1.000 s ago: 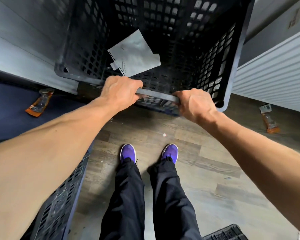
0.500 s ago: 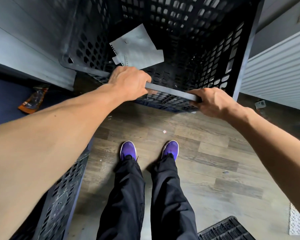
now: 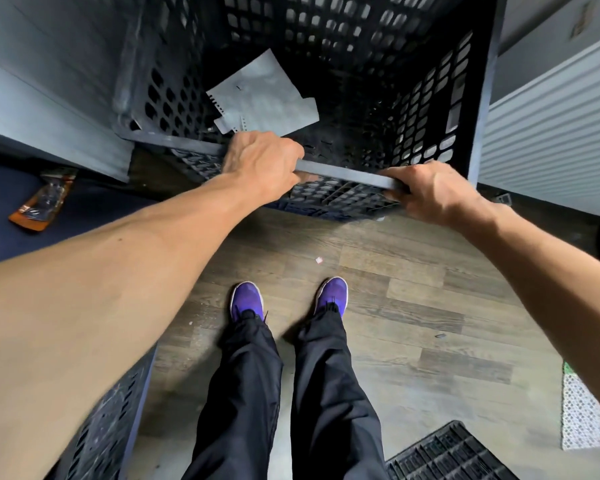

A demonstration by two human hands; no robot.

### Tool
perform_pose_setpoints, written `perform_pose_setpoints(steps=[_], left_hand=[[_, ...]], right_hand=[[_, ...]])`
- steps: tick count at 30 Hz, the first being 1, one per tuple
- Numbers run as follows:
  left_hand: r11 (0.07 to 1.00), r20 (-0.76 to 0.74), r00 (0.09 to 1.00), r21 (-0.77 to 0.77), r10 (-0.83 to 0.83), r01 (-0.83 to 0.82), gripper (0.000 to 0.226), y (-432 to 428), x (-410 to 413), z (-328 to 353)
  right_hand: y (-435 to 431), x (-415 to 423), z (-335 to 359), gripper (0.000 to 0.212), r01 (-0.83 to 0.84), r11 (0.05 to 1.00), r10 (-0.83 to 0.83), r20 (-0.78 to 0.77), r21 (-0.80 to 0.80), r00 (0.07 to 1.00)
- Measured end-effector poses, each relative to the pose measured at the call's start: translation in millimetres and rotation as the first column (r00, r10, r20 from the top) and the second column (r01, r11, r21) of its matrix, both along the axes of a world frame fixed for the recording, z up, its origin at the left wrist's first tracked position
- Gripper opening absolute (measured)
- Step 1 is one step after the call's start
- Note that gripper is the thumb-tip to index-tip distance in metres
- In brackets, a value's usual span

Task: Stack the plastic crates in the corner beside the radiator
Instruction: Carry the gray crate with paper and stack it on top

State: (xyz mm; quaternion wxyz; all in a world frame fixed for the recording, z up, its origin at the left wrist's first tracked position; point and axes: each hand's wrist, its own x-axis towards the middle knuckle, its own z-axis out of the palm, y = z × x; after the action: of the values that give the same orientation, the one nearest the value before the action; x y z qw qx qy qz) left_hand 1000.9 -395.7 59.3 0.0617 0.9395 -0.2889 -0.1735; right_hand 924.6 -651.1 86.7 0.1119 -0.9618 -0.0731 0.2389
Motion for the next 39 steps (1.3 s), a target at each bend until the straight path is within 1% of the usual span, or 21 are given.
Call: perform_pose_setpoints(steps=[2, 5, 8, 10, 13, 16, 18, 20, 22, 24, 26, 28, 31, 34, 36, 39], left_hand=[[1.0, 0.015, 1.0, 0.011, -0.016, 0.015, 0.034, 0.5, -1.7, 1.2], [0.999, 0.011, 0.999, 0.029, -0.038, 0.038, 0.029, -0.6, -7.7, 1.5], [0.997, 0.002, 0.999, 0.064, -0.054, 0.053, 0.038, -2.7, -12.0, 2.1], [0.995, -0.011, 0.998, 0.072, -0.065, 0.066, 0.034, -2.6, -9.7, 2.8], [0.993, 0.012, 0.996, 0.078, -0.09, 0.089, 0.02, -2.2, -4.8, 4.5], [0.993, 0.038, 0.993, 0.057, -0.107, 0.105, 0.02, 3.4, -2.6, 1.5], [0.99, 0.037, 0.991, 0.065, -0.126, 0.124, 0.022, 5.7, -1.0, 2.1], [0.988, 0.02, 0.99, 0.08, -0.136, 0.134, 0.025, 5.0, 1.5, 4.2], [0.99, 0.017, 0.993, 0.076, -0.117, 0.115, 0.026, 3.7, 0.7, 7.0], [0.995, 0.026, 0.997, 0.077, -0.067, 0.064, 0.026, 2.3, -3.9, 7.8], [0.995, 0.039, 0.999, 0.097, -0.033, 0.029, 0.031, 0.5, -8.7, 4.7], [0.995, 0.025, 1.0, 0.099, -0.005, 0.003, 0.037, -4.5, -10.7, 3.3], [0.996, 0.002, 1.0, 0.09, 0.029, -0.029, 0.039, -3.9, -9.8, 3.5], [0.994, 0.032, 0.998, 0.095, -0.051, 0.048, 0.035, 12.5, -4.1, 1.8], [0.99, 0.041, 0.996, 0.121, -0.083, 0.078, 0.029, 23.6, 4.4, -0.6], [0.981, 0.092, 0.986, 0.153, -0.137, 0.122, 0.025, 26.6, 17.8, -3.8]], right_hand=[[1.3, -4.4, -2.2, 0.036, 0.008, 1.0, -0.008, 0.003, -0.011, 1.0], [1.6, -13.3, -5.0, 0.043, 0.023, 1.0, -0.023, 0.009, -0.017, 1.0], [1.8, -23.3, -9.1, 0.052, 0.02, 0.999, -0.019, 0.028, -0.03, 0.999], [0.1, -23.3, -12.1, 0.048, 0.022, 0.999, -0.021, 0.039, -0.03, 0.999], [-2.0, -16.5, -13.4, 0.039, 0.021, 1.0, -0.021, 0.03, -0.007, 0.999], [-1.0, -17.3, -17.6, 0.037, 0.029, 1.0, -0.028, 0.073, -0.011, 0.997], [1.0, -19.2, -19.1, 0.038, 0.034, 0.998, -0.032, 0.057, -0.044, 0.998], [0.4, -15.5, -18.9, 0.036, 0.036, 0.997, -0.035, 0.009, -0.072, 0.999], [3.6, -12.2, -17.4, 0.033, 0.051, 0.996, -0.054, -0.036, -0.079, 0.998], [9.5, -12.3, -15.1, 0.03, 0.097, 0.99, -0.099, -0.015, -0.099, 0.995], [22.2, -13.5, -12.9, 0.028, 0.129, 0.986, -0.126, 0.041, -0.105, 0.991], [43.4, -7.9, -14.5, 0.029, 0.101, 0.993, -0.097, 0.077, -0.061, 0.992], [80.7, 10.9, -20.3, 0.031, 0.03, 1.0, -0.029, 0.075, -0.009, 0.997], [91.7, 16.8, -22.6, 0.036, 0.038, 0.995, -0.027, 0.117, -0.095, 0.993], [87.2, 14.2, -21.8, 0.032, 0.044, 0.99, -0.025, 0.135, -0.132, 0.99], [86.6, 22.6, -21.6, 0.027, -0.016, 0.988, 0.034, 0.117, -0.155, 0.993]])
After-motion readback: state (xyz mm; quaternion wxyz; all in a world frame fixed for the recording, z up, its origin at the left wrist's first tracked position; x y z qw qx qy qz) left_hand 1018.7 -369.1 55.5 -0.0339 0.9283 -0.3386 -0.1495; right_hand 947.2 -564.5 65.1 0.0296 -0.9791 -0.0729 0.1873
